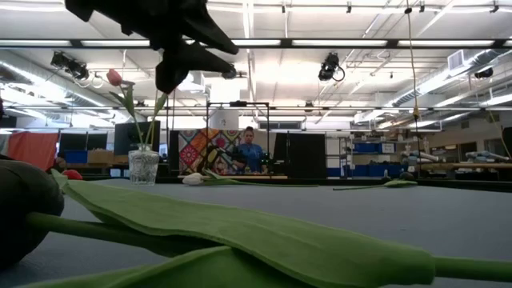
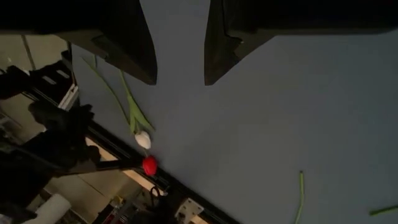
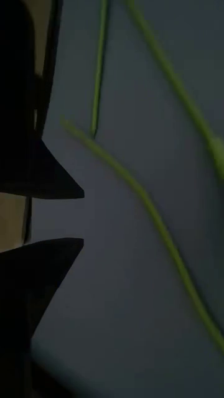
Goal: Sort flowers into vase by color
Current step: Put the bottom white tulip into the yellow vase
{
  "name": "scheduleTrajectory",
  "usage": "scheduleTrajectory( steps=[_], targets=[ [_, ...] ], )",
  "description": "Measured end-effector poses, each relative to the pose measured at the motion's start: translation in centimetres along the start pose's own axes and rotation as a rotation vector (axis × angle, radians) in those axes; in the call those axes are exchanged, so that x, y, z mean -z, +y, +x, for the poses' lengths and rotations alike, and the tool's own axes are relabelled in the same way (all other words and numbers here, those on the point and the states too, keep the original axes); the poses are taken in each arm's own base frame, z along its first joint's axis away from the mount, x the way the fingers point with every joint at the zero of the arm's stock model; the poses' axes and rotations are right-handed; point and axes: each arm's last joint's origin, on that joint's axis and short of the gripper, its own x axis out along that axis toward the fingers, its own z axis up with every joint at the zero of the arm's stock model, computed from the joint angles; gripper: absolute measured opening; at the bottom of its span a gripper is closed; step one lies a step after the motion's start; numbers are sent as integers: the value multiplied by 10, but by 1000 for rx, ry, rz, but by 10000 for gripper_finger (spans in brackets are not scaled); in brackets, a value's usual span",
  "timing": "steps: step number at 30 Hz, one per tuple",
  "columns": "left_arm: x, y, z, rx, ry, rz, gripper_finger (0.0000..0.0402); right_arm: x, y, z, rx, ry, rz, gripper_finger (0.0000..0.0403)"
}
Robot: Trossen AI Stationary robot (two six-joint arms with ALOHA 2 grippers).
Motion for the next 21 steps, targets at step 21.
scheduleTrajectory(
  steps=[21],
  targets=[
    [-45,43,-35,17,36,85,137,-46,33,17,53,-115,197,121]
  ],
)
